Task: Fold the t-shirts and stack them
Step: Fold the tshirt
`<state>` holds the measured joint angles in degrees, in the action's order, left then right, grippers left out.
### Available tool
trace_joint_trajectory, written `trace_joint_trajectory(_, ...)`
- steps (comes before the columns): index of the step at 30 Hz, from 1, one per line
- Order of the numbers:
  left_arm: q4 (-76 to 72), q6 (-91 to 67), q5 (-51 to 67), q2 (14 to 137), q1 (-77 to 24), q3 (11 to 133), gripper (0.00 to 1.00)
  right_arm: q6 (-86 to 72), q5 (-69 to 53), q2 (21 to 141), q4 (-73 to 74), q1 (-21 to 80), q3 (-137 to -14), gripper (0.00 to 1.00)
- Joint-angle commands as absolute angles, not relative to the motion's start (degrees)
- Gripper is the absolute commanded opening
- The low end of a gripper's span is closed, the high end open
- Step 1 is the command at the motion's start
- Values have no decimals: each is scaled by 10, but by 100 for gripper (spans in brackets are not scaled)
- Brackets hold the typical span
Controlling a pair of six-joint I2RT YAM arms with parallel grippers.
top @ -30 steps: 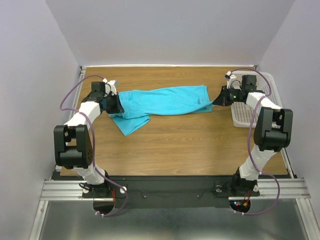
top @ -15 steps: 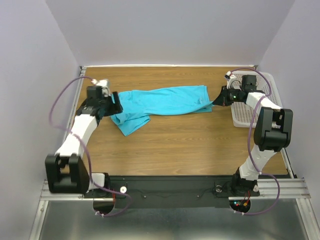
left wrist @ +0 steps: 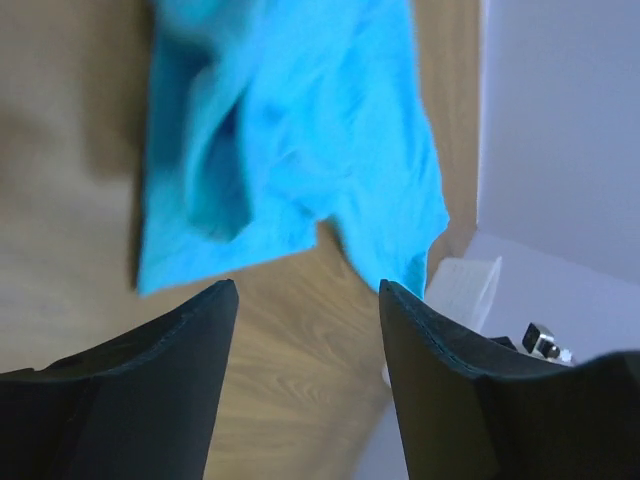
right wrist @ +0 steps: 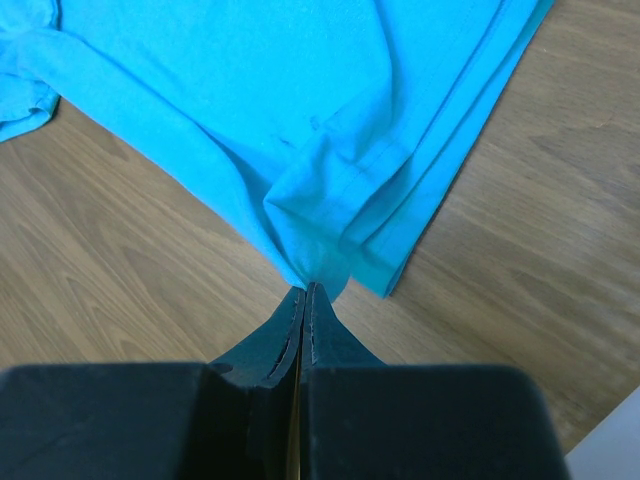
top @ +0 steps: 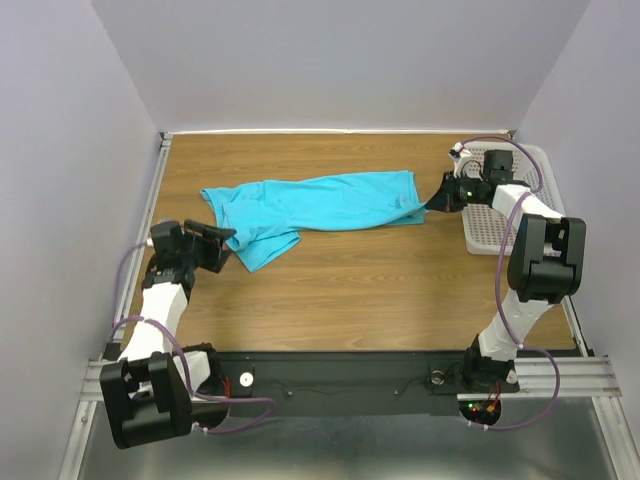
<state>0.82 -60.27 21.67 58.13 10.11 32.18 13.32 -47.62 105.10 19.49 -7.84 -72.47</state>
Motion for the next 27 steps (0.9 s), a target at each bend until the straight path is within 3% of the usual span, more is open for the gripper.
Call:
trace_joint_trajectory(1,-18,-777,232,534,101,273,65,139,-488,1053,195,-76,-722,1)
trace_joint_trajectory(11,-45,-870,175,579,106,233,52,139,-487,1056,196,-76,-722,1)
trace_joint_trajectory(27,-43,-846,189,681,113,259,54,137,-485,1057,196,-76,-723,1)
